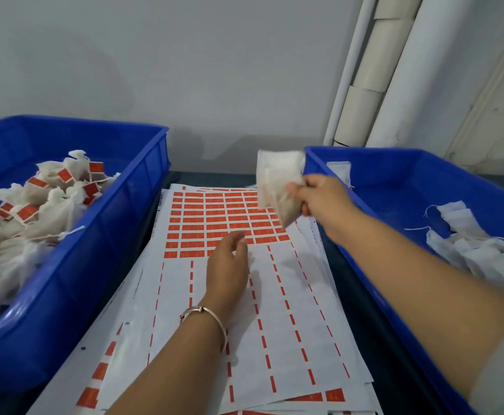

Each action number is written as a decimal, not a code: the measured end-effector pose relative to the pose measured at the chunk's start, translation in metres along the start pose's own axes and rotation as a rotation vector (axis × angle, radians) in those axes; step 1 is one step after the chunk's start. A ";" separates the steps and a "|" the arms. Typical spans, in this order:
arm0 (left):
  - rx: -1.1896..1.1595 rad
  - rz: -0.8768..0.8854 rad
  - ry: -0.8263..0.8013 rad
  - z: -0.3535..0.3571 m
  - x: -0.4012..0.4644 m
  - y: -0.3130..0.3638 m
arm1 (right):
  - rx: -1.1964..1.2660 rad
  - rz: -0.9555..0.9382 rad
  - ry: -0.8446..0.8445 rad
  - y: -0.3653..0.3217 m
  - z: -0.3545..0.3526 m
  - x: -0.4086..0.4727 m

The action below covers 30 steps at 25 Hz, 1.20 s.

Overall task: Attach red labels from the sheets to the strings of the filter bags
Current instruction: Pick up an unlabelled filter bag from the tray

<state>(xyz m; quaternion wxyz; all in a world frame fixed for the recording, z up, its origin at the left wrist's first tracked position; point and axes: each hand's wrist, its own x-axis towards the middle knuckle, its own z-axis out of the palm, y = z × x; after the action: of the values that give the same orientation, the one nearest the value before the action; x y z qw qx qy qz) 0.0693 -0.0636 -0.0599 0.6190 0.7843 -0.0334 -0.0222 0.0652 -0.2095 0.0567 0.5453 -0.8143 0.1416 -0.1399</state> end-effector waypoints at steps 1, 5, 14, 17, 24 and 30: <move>-0.052 -0.018 0.022 -0.003 0.000 0.003 | -0.005 0.033 -0.028 0.012 0.009 -0.006; -0.112 -0.012 0.038 -0.003 0.001 0.005 | -0.138 0.225 0.087 0.061 0.019 -0.015; -0.025 -0.007 -0.076 -0.001 0.003 0.008 | -0.218 0.070 0.363 0.101 0.011 -0.032; 0.131 0.119 -0.161 -0.006 0.005 0.014 | -0.209 0.012 0.272 0.099 0.030 -0.043; 0.211 0.145 -0.012 -0.021 0.010 0.015 | -0.142 -0.151 0.061 0.091 0.055 -0.042; 0.361 0.209 0.034 -0.028 0.009 0.020 | -0.103 -0.121 0.118 0.103 0.050 -0.038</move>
<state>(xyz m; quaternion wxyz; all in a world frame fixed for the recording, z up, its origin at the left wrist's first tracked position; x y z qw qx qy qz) 0.0804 -0.0417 -0.0343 0.4679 0.8750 -0.1078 0.0619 0.0416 -0.1901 -0.0602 0.4841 -0.8385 0.1309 -0.2130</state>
